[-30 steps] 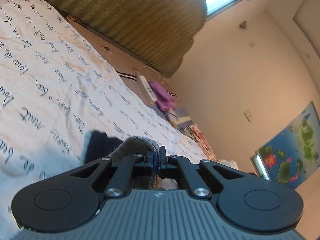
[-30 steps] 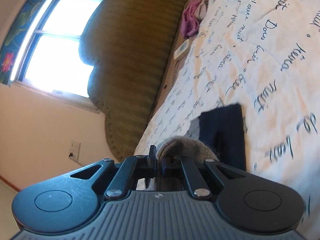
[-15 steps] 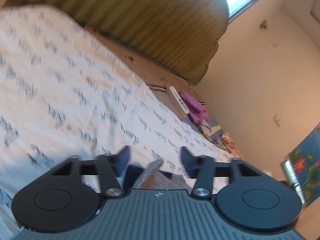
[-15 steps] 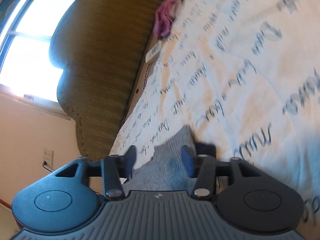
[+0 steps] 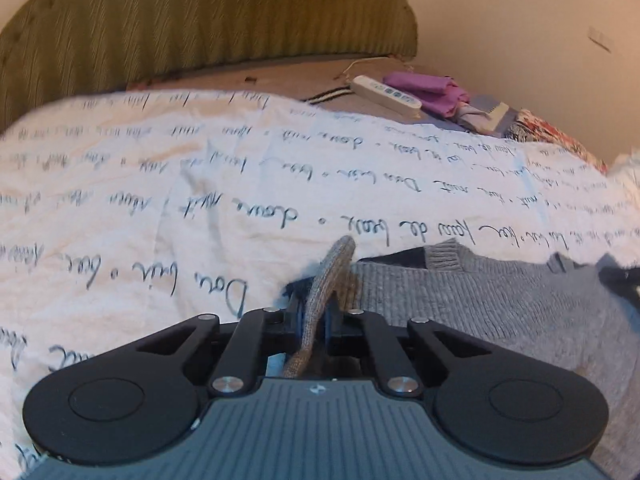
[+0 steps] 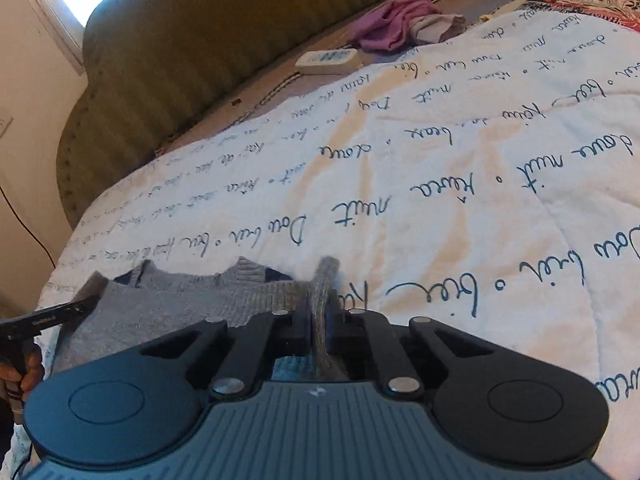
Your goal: Fold small clothes
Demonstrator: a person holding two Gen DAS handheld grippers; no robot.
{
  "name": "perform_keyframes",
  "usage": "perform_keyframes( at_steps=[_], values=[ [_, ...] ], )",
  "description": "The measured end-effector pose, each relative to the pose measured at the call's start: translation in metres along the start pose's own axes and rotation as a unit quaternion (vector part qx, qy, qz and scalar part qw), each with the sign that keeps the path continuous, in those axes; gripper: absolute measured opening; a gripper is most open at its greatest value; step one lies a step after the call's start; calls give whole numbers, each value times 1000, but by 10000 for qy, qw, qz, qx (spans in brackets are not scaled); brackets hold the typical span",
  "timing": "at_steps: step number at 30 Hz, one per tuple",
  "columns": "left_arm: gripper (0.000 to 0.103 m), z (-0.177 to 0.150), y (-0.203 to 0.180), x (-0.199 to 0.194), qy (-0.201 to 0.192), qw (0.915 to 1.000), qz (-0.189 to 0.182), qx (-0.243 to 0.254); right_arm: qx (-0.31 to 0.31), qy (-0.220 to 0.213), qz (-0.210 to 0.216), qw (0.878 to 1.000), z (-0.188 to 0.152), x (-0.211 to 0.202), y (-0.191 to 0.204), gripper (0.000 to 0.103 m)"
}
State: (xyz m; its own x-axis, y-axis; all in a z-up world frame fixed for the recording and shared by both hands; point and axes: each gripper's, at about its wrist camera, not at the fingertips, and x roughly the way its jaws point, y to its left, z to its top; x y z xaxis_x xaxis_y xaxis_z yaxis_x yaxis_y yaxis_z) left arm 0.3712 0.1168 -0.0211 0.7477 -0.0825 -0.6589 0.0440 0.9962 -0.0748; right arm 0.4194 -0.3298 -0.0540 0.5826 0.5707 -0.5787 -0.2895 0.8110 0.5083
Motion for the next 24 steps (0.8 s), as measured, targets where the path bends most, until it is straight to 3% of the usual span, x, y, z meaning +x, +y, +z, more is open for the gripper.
perform_keyframes(
  at_steps=[5, 7, 10, 12, 14, 17, 19, 21, 23, 24],
  values=[
    [7, 10, 2, -20, -520, 9986, 61, -8, 211, -547, 165, 9981, 7, -21, -7, 5],
    [7, 10, 7, -14, -397, 9991, 109, -103, 576, -872, 173, 9944, 13, -29, -18, 5],
    [8, -1, 1, 8, -90, 9990, 438, 39, 837, -665, -151, 9942, 11, -11, -33, 5],
    [15, -7, -2, 10, -223, 9979, 608, 71, 846, -472, -283, 9949, 1, 4, -34, 5],
    [24, -6, -2, 4, -335, 9972, 666, 16, 855, -628, -374, 9936, -4, 5, -32, 5],
    [44, -6, 1, -25, -752, 9939, 804, 102, 1164, -575, -410, 9907, -2, -8, -33, 13],
    [52, -11, 8, -54, -1064, 9894, 992, 24, 1291, -712, -452, 9880, -7, -30, -32, 18],
    [60, -24, 22, -90, -1221, 9861, 1042, -426, 1332, -932, -327, 9862, -22, -61, -30, 24],
    [62, -48, 37, -126, -1202, 9843, 784, -1031, 1395, -1052, -31, 9846, -51, -97, -27, 35],
    [62, -63, 43, -141, -1158, 9834, 593, -1264, 1432, -1036, 145, 9841, -71, -115, -26, 48]
  ],
)
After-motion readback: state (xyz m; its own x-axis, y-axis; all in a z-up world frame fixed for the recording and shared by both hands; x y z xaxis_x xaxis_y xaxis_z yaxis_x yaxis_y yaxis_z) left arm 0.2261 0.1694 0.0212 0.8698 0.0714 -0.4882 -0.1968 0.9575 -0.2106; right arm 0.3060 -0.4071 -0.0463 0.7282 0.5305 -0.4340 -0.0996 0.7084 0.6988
